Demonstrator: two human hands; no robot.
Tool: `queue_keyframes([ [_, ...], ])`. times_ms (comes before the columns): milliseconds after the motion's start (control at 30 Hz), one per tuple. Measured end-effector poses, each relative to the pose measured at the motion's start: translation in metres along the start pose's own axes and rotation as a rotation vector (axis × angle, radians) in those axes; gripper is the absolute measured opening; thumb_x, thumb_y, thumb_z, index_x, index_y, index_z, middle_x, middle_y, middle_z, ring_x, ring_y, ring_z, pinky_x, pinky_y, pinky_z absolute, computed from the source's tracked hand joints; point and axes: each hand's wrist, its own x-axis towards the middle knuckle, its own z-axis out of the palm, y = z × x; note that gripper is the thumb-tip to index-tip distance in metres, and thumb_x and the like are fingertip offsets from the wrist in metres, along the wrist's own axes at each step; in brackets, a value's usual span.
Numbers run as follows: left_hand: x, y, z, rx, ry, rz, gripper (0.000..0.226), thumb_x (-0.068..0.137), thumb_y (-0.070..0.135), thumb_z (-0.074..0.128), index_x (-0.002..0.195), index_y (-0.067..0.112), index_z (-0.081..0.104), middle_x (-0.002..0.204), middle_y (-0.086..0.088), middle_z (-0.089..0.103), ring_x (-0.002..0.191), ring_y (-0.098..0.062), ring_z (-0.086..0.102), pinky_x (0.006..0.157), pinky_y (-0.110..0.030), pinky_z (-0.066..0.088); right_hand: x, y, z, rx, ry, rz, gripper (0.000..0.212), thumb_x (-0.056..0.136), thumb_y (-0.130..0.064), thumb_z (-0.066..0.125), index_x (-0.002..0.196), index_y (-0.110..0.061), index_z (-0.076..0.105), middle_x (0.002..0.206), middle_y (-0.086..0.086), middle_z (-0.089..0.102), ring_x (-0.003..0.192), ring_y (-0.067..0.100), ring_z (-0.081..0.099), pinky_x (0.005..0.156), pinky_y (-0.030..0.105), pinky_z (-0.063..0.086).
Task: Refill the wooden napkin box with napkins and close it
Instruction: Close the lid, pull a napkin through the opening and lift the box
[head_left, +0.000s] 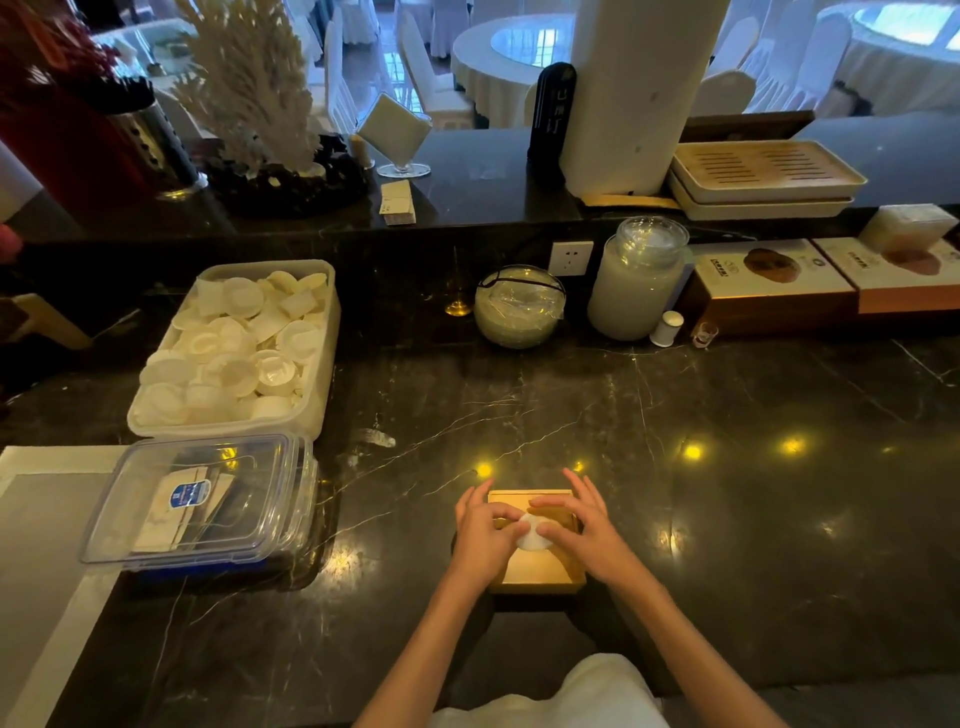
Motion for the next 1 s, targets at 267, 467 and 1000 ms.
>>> queue_keyframes([
  [267,0.007,0.000,0.001,0.079,-0.076,0.132,0.006,0.089,0.033,0.068,0.092,0.032,0.073,0.158,0.007,0.027,0.149,-0.016,0.005,0.118,-0.052,0.009,0.023,-0.014,-0.030,-0.219,-0.250,-0.011,0.008,0.083,-0.035,0.074,0.091,-0.033,0.073,0.163,-0.012,0.012,0.150,0.016,-0.013,0.119,0.057,-0.004],
  [467,0.008,-0.007,-0.009,0.133,-0.139,0.109,0.005,0.090,0.033,0.065,0.095,0.033,0.066,0.154,0.006,0.032,0.147,-0.019,0.014,0.117,-0.052,0.015,0.021,-0.010,-0.034,-0.220,-0.203,-0.031,0.013,0.083,-0.037,0.074,0.091,-0.027,0.074,0.162,-0.014,0.018,0.150,0.012,-0.009,0.120,0.058,-0.002],
  [1000,0.004,-0.012,-0.017,0.387,-0.142,0.391,0.016,0.097,0.039,0.049,0.109,0.031,0.057,0.107,0.015,0.045,0.121,-0.003,0.027,0.115,-0.032,0.006,0.008,0.004,-0.025,-0.381,-0.115,-0.240,0.010,0.089,-0.041,0.063,0.099,-0.038,0.063,0.140,-0.024,0.048,0.146,-0.001,0.015,0.121,0.043,0.022],
])
